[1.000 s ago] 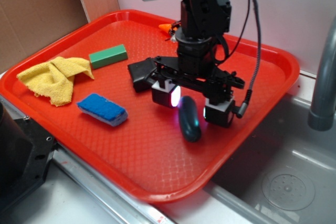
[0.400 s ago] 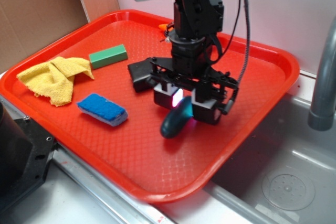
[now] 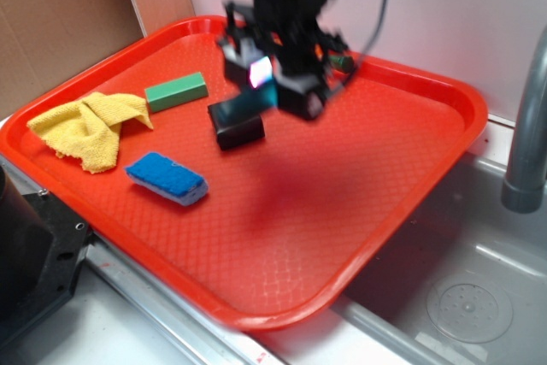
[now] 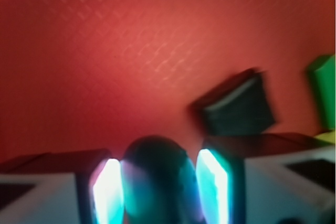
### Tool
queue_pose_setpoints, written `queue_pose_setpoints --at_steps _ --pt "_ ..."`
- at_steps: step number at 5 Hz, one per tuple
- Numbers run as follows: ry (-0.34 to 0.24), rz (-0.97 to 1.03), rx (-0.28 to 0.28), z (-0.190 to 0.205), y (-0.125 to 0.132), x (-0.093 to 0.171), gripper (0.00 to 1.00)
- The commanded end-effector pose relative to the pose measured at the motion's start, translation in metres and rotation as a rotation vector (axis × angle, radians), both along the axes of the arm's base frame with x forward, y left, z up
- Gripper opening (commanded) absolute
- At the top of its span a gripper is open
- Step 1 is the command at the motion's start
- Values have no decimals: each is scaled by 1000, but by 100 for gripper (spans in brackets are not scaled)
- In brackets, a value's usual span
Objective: Grab the plastic pickle.
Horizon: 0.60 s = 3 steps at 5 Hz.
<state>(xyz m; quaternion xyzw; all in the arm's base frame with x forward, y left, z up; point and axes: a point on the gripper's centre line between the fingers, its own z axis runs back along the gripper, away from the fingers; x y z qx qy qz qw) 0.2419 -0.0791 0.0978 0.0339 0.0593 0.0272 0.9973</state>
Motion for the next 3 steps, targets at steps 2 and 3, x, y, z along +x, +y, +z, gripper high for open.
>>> queue_pose_setpoints --at_steps 2,3 --pt "-127 -78 -87 95 89 -28 0" --pt "-124 -77 -51 90 92 -38 0"
